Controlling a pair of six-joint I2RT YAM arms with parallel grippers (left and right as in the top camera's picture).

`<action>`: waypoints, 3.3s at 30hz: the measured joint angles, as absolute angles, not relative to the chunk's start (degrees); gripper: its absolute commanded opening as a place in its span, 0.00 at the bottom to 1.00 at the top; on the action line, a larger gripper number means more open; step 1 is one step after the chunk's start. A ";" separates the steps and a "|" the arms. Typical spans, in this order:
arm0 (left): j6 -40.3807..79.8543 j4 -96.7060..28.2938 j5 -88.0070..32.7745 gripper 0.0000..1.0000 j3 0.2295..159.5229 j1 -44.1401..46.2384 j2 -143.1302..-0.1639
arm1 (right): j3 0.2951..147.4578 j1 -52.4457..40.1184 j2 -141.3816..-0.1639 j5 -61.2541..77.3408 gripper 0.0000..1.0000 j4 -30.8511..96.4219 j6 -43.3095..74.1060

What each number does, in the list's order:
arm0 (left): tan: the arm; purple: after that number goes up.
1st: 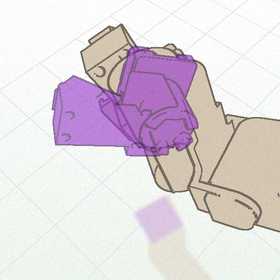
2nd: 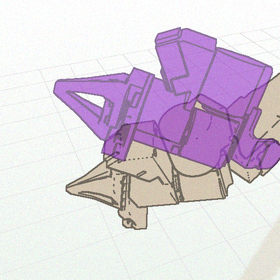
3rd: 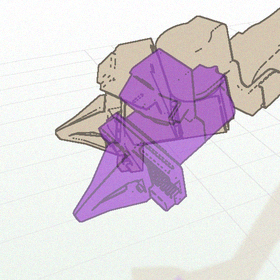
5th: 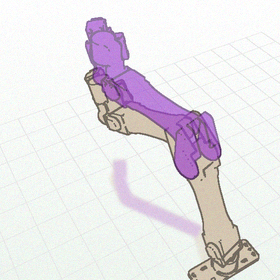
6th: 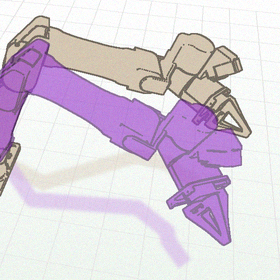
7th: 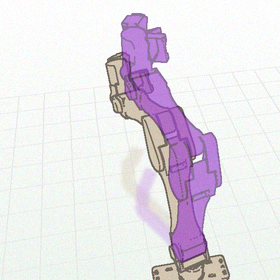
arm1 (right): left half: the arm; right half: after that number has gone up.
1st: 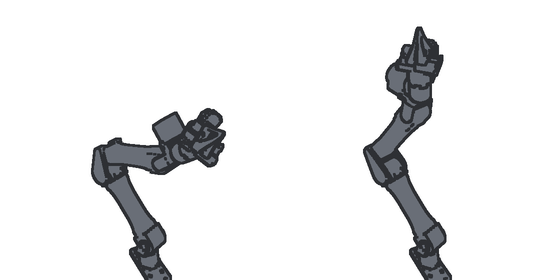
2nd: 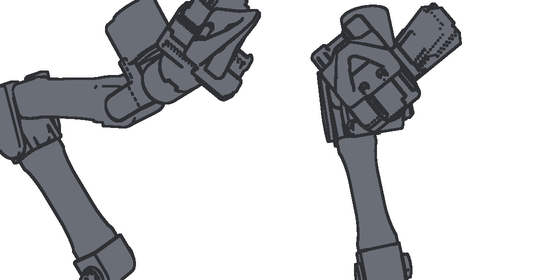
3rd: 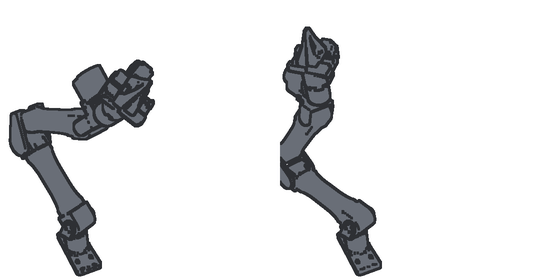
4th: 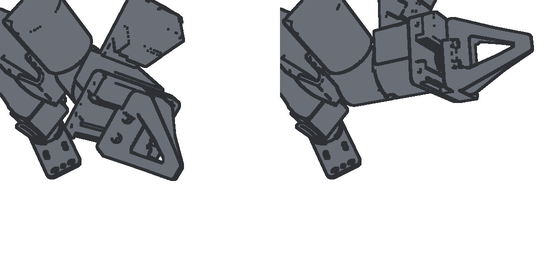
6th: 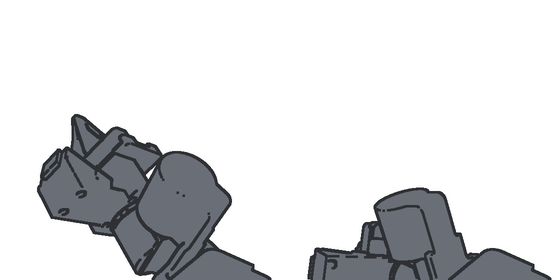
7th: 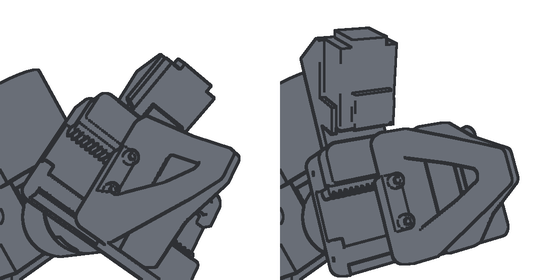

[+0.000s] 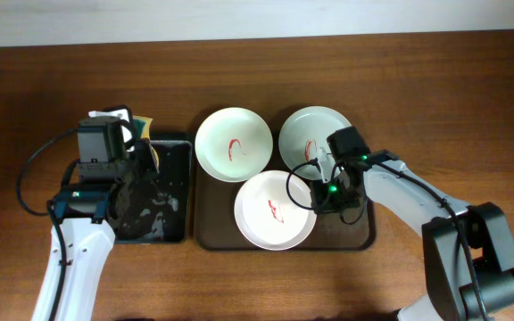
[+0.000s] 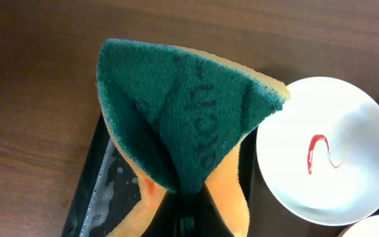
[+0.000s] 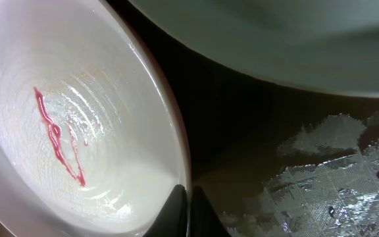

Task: Clean dirty plates on tray and stack at the side
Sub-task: 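Carry the sponge over the front plate and scrub it with left gripper, then lift the front plate with right gripper and place it right of tray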

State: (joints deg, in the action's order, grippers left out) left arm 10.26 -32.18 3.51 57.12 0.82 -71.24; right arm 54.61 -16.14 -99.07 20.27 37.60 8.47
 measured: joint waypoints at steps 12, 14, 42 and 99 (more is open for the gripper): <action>14.72 -43.64 -1.69 0.00 57.45 0.82 -87.66 | 54.61 -16.14 -99.07 20.25 0.04 37.65 8.60; 15.57 -44.88 -3.75 0.00 57.45 0.82 -91.48 | 54.61 -16.14 -99.07 20.27 0.04 37.67 8.62; 46.61 -26.70 -12.03 0.00 62.22 38.72 -100.18 | 54.61 -16.14 -99.07 20.27 0.04 38.11 9.04; 20.51 -46.11 -0.25 0.00 65.25 10.15 -88.01 | 63.86 18.09 -81.89 -5.56 0.04 49.52 23.99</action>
State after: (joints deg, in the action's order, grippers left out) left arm 20.51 -46.11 -0.25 65.25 10.15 -88.01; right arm 63.86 18.09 -81.89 -5.56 49.52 23.99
